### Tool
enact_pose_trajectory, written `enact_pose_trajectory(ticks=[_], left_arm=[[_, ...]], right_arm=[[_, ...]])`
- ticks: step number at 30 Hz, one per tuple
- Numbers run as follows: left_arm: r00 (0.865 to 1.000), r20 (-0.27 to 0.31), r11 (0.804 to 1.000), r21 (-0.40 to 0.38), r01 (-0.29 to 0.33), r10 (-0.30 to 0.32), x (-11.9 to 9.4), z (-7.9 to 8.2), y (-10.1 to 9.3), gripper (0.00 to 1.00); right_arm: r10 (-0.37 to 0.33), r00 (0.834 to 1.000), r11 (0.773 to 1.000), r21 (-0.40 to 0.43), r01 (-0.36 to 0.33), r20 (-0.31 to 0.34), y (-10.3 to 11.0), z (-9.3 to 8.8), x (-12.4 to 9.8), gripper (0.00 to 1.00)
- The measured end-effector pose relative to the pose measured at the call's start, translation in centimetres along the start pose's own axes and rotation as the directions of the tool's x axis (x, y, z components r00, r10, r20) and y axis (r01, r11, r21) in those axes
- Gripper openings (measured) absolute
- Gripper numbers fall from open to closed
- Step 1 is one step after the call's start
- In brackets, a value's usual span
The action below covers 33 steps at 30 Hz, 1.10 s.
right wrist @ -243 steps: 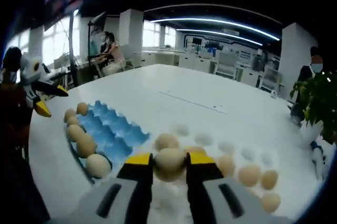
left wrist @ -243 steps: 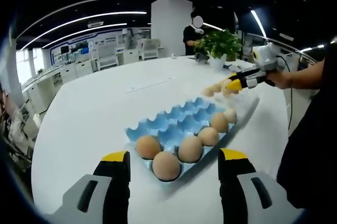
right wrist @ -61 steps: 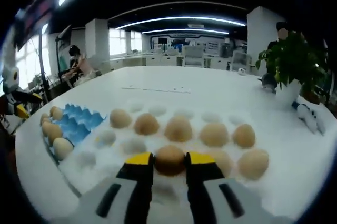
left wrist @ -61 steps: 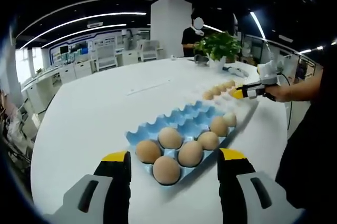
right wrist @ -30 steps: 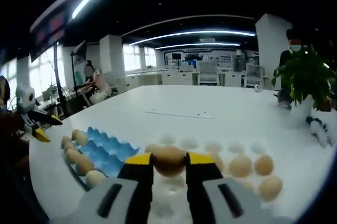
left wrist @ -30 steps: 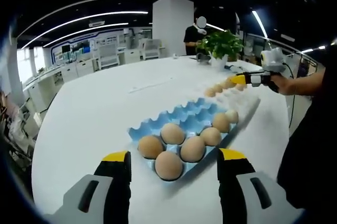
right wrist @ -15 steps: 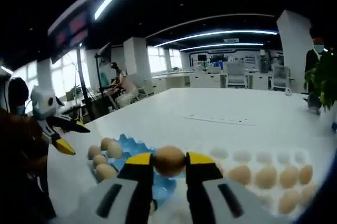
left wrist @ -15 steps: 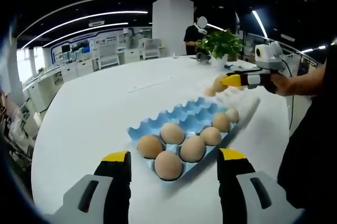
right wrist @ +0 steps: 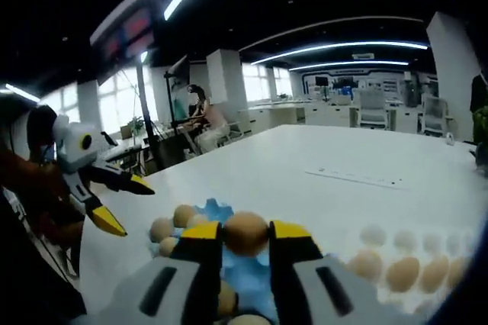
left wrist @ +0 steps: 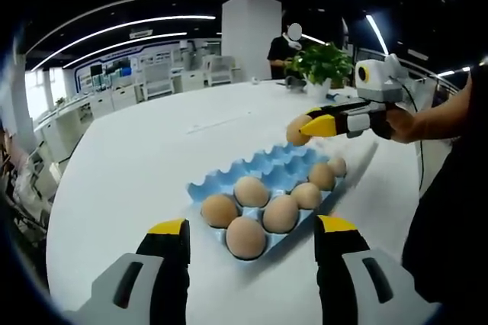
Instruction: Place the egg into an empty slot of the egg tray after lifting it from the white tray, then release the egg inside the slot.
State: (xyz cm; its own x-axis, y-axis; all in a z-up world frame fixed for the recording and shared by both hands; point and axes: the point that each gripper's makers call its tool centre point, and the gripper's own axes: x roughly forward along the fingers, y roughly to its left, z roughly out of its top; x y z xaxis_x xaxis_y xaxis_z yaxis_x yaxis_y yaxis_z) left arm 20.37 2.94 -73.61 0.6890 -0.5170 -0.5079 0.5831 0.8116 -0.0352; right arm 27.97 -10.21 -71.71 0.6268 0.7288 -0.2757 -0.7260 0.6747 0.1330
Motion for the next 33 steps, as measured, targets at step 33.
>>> enact_pose_trajectory(ticks=[33], left_arm=[[1.0, 0.0, 1.0, 0.004, 0.005, -0.005, 0.2, 0.1, 0.2, 0.66]], right_arm=[[0.134, 0.979, 0.991, 0.016, -0.133, -0.156, 3.6, -4.3, 4.5, 0.23]])
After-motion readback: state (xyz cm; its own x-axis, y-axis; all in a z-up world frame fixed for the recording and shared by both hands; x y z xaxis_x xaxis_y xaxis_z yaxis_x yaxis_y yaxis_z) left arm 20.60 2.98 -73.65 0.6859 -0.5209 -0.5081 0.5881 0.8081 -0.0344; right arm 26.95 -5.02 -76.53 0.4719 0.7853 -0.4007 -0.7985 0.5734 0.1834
